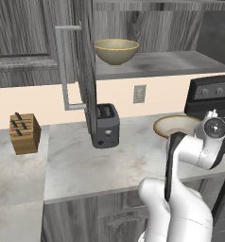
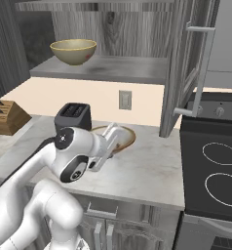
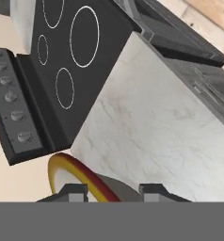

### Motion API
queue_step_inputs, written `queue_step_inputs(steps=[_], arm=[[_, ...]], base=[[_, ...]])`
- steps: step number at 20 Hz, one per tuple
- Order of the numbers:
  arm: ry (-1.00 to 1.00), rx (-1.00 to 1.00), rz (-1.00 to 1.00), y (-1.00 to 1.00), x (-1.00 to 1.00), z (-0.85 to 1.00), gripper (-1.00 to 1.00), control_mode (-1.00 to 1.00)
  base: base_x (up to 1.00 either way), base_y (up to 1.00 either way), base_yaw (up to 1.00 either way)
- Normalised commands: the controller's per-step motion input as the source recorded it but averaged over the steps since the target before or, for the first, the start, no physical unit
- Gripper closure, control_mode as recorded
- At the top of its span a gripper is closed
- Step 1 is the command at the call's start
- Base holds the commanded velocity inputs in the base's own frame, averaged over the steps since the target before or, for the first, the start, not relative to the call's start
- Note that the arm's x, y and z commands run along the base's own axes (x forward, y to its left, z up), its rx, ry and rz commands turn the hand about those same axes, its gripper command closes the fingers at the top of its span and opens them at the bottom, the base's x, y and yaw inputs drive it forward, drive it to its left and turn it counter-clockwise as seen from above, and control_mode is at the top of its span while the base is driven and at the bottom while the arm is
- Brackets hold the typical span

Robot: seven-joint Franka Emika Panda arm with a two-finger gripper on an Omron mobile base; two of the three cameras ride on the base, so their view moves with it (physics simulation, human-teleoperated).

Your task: Open the cabinet. Pick the bowls from the counter and place them in the cabinet. Then close the cabinet.

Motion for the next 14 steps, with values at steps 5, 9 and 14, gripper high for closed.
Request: queue_step_inputs(steps=[5, 9, 14], arm=[[0.0, 0.0, 0.0, -0.02, -0.36, 0.61, 1.0, -1.0], [0.0, 0.0, 0.0, 0.0, -0.12, 0.51, 1.0, -1.0], [0.0, 0.0, 0.0, 0.0, -0.18, 0.46, 1.0, -1.0]], base=[[0.0, 0.0, 0.0], [0.0, 0.0, 0.0], [0.0, 0.0, 0.0]])
